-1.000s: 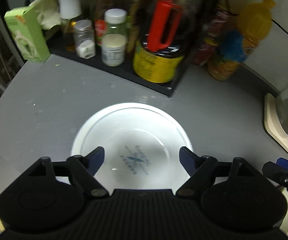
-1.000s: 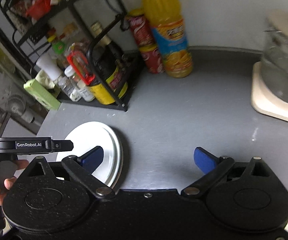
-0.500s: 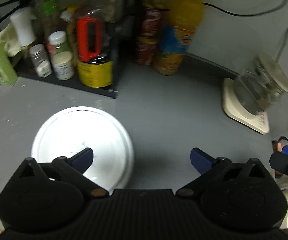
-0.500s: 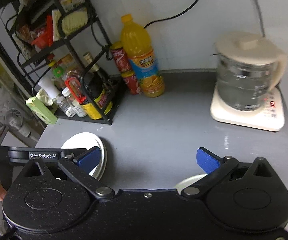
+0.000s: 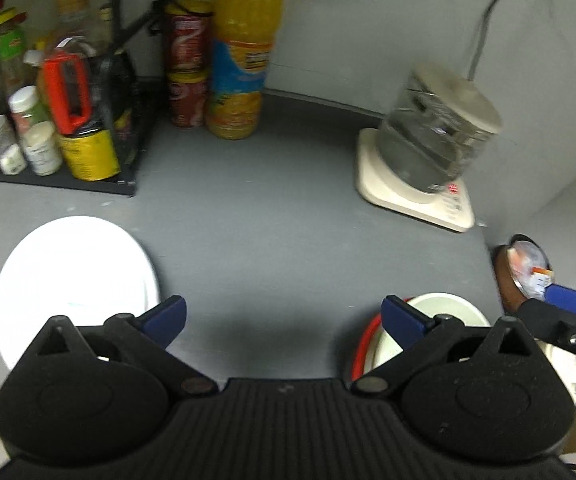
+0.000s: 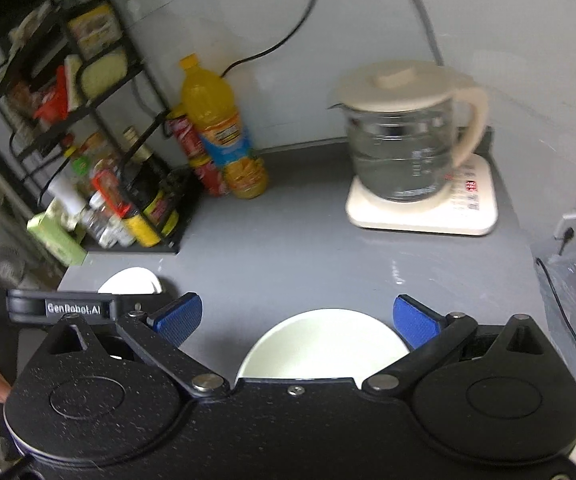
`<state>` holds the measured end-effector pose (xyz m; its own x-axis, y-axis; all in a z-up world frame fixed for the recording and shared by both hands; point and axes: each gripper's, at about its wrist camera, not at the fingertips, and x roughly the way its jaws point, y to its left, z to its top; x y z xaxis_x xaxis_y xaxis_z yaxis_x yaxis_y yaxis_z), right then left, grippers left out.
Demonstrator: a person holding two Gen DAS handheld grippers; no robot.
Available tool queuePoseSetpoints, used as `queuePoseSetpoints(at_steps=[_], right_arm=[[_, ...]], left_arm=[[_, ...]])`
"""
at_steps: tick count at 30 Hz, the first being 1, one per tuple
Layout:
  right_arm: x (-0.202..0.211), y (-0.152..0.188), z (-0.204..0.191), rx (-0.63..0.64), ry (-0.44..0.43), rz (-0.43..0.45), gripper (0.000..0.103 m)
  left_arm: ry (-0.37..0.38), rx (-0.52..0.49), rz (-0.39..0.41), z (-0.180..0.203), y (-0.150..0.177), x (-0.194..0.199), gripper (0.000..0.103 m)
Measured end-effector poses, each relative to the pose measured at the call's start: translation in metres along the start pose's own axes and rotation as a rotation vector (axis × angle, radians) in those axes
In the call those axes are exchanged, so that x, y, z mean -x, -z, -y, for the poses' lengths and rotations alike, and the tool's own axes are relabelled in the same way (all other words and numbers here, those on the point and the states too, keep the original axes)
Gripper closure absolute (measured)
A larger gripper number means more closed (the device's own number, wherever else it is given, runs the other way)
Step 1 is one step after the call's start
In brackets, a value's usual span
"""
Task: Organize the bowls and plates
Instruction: 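Move both grippers toward the red bowl holding the cream bowls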
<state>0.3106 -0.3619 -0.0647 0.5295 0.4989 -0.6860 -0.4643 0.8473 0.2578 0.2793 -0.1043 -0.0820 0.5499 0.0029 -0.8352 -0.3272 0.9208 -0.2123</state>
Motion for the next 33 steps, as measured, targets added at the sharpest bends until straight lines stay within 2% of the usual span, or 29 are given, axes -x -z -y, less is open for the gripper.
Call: queuePoseSetpoints(at_steps=[8, 12, 23, 27, 30, 32, 33], right_arm=[[0.008, 0.021, 0.036, -0.089, 0.022, 0.035, 0.0], [0.002, 0.037, 0.051, -0.131, 0.027, 0.027, 0.001], [-0.03, 0.08, 0.074, -0.249, 0.047, -0.067, 0.021], [-0.04, 0.091, 0.08, -0.297, 0.044, -0.095, 0.029], [-0.046, 0.096, 0.08, -0.326, 0.039, -0.112, 0.037], [-0.052, 0.099, 0.08, -0.342, 0.039, -0.125, 0.044], [-0.055, 0.1, 0.081, -0.35, 0.039, -0.131, 0.048]], left_arm=[[0.001, -0.082, -0.026, 0.029, 0.004, -0.015, 0.0], [-0.016, -0.137, -0.067, 0.041, 0.009, -0.025, 0.001], [-0.042, -0.157, -0.155, 0.044, 0.027, -0.061, 0.003], [-0.015, -0.148, -0.172, 0.042, 0.033, -0.072, 0.005], [0.008, -0.152, -0.181, 0.044, 0.037, -0.079, 0.013], [0.028, -0.15, -0.195, 0.046, 0.04, -0.085, 0.026], [0.04, -0.149, -0.202, 0.047, 0.042, -0.087, 0.029]])
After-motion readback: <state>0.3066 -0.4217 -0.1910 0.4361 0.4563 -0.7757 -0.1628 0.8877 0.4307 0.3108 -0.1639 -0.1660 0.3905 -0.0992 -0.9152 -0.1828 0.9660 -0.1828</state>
